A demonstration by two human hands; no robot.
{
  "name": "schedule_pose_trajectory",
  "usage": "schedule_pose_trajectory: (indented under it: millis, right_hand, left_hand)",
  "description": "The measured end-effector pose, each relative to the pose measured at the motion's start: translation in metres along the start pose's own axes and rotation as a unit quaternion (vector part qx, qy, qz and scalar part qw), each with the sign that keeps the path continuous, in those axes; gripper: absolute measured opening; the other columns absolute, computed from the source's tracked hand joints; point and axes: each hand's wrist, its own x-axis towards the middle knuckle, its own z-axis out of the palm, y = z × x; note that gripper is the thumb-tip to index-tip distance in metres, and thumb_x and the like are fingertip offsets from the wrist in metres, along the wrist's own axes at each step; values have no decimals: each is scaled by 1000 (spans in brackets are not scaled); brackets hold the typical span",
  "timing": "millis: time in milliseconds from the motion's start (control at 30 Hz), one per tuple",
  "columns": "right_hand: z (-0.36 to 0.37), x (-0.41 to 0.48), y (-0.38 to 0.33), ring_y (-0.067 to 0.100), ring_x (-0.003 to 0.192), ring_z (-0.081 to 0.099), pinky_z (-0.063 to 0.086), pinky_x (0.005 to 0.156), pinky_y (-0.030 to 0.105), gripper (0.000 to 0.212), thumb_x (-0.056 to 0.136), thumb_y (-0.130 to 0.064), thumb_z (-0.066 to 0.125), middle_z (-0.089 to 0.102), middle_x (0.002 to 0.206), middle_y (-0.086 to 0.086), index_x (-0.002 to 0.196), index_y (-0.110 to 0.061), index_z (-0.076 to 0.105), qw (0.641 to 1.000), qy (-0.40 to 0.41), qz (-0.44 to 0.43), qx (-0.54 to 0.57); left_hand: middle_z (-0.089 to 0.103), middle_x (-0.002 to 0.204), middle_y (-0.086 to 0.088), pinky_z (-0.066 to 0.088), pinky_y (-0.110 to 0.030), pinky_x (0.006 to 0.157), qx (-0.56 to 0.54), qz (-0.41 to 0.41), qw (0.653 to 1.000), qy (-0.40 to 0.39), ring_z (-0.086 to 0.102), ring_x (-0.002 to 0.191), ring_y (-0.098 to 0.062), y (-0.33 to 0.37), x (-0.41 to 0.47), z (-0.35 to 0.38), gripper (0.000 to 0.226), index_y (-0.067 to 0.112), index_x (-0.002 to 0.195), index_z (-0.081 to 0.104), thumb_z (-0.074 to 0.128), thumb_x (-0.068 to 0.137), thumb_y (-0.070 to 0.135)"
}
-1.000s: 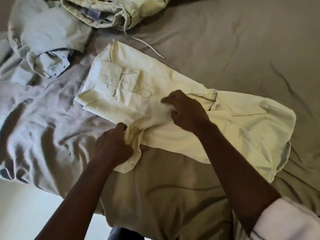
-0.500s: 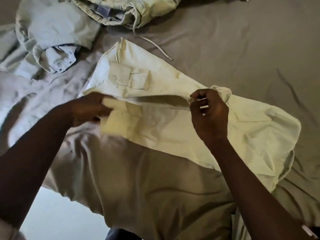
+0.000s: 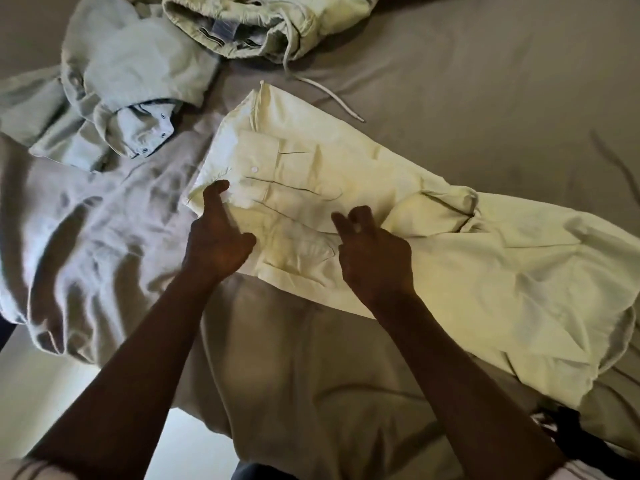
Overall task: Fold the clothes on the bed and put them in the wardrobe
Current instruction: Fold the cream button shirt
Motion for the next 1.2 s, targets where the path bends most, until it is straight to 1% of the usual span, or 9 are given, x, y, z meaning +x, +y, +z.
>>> schedule_pose_trajectory:
  millis: [133, 233, 400, 533, 633, 800, 900, 1033, 1200]
  right_hand:
    - [-11, 25, -4, 27, 62, 65, 38, 52, 28, 8, 88, -20, 66, 64, 89, -2, 94, -24, 69, 993, 25, 89, 71]
    - [-24, 29, -8, 26, 77, 65, 40, 64, 32, 14, 87, -36, 60, 66, 87, -4, 90, -23, 64, 974, 37, 189, 116]
    - [-2, 41, -28, 35, 104, 55, 37, 85, 47, 50, 81, -37, 61, 61, 114, 10, 126, -14, 60, 995, 51, -74, -43]
    - [23, 75, -41, 32, 88, 60, 45, 72, 41, 27, 82, -14, 66, 64, 96, 8, 110, -13, 69, 981, 50, -185, -23]
    - [15, 88, -39, 26, 87, 64, 50, 72, 36, 19, 87, -17, 62, 65, 95, 6, 101, -14, 74, 981, 47, -73, 175]
    - [-22, 75, -44, 14, 77, 64, 53, 69, 27, 18, 88, -9, 65, 68, 94, 2, 102, -9, 76, 900, 166, 37, 402]
    - [-24, 58, -50, 21, 88, 64, 52, 77, 28, 20, 88, -3, 67, 68, 97, 6, 105, -7, 78, 914, 185, -19, 360]
    - [-4, 48, -50, 26, 110, 58, 46, 89, 38, 31, 91, -11, 64, 66, 116, 1, 119, -18, 75, 964, 89, -134, 213]
    - [18, 38, -52, 29, 136, 47, 38, 108, 46, 45, 90, -29, 61, 56, 141, 2, 134, -22, 64, 977, -30, -175, 117]
  left_hand:
    - [54, 82, 6, 41, -31, 85, -32, -11, 997, 68, 54, 93, -23, -1, 5, 6, 80, 25, 150, 31, 75, 83, 14]
    - [58, 81, 9, 40, -27, 84, -63, 0, 994, 88, 59, 90, -21, -2, 11, 6, 73, 26, 144, 39, 78, 83, 18]
    - [62, 106, 8, 52, -36, 95, -109, -34, 988, 100, 64, 100, -19, -10, 14, 8, 64, 28, 133, 49, 85, 81, 29]
    - [64, 97, 8, 51, -34, 87, -124, -29, 989, 70, 64, 86, -12, -16, 11, 10, 63, 30, 138, 46, 73, 83, 15]
    - [62, 89, 11, 51, -35, 85, -107, 6, 992, 65, 65, 85, -20, -14, 13, 9, 66, 28, 141, 43, 69, 83, 8]
    - [71, 109, -3, 58, -36, 78, -197, 67, 976, 57, 69, 87, -19, 7, 29, 1, 75, 29, 144, 38, 72, 83, 5]
    - [68, 116, 15, 61, -39, 82, -259, 83, 960, 70, 71, 93, -14, 15, 55, -5, 73, 31, 143, 42, 76, 83, 8]
    - [69, 110, 2, 59, -28, 78, -234, 38, 969, 63, 65, 75, 8, 22, 86, -9, 52, 22, 137, 51, 74, 90, 15]
    - [72, 116, -1, 52, -34, 70, -277, -70, 958, -19, 68, 92, -18, 27, 107, -34, 58, 28, 120, 66, 59, 86, 75]
